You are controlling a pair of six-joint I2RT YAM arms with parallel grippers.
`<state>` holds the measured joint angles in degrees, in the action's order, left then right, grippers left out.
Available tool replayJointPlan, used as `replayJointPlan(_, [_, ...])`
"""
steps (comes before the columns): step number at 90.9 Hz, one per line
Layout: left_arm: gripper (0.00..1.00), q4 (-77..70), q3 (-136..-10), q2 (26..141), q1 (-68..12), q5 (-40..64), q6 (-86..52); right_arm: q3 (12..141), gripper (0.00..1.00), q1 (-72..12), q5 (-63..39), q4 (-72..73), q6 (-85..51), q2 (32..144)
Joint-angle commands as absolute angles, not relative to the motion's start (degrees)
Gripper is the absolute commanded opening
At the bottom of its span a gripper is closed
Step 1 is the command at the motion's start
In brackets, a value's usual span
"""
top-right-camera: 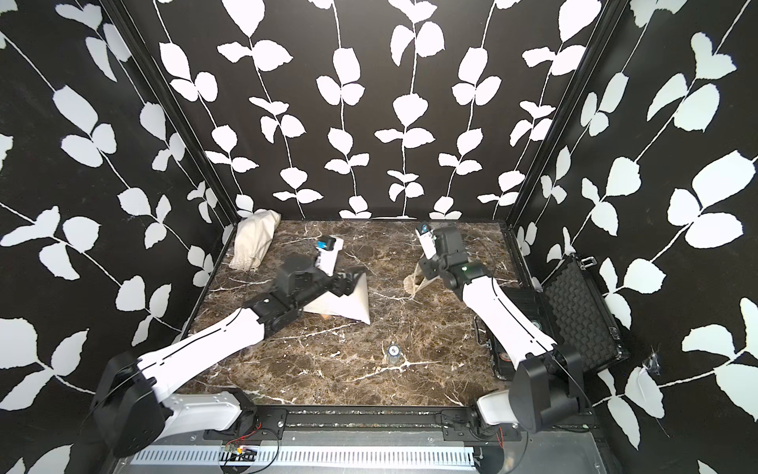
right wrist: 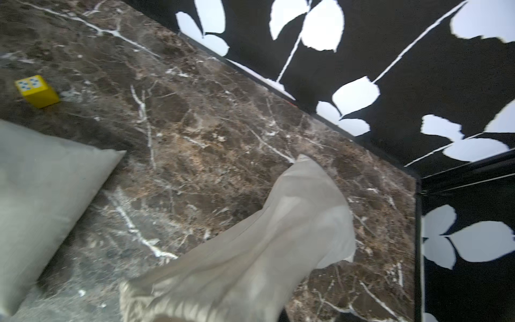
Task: Close the soil bag
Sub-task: Move the soil bag to the center of the board.
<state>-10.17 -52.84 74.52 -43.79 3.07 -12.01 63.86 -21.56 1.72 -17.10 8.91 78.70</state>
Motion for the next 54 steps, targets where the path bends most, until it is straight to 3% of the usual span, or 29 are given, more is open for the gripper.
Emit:
replayJointPlan(1, [0.79,-11.83,-54.64,76.94,-46.84,8.36,-15.30,60.75,0.00,-24.24,-2.31,-9.45,3.95,76.76])
replayJointPlan(11, [0.74,-13.57,-53.53,80.11,-49.34,8.31,-17.94,58.83,0.00,-26.06,-3.00,-5.86,1.57,76.89])
replayJointPlan(23, [0.58,-16.77,-52.78,84.68,-49.92,6.22,-21.21,56.73,0.00,-26.86,-3.78,-2.20,-0.76,76.95])
replayJointPlan(42, [0.47,-16.66,-56.51,91.21,-49.83,-3.10,-21.00,54.78,0.00,-27.55,-4.73,-0.15,-2.64,76.52])
replayJointPlan(54, [0.44,-15.08,-61.11,96.18,-49.75,0.84,-19.66,53.91,0.00,-27.63,-4.54,0.37,-2.91,76.12])
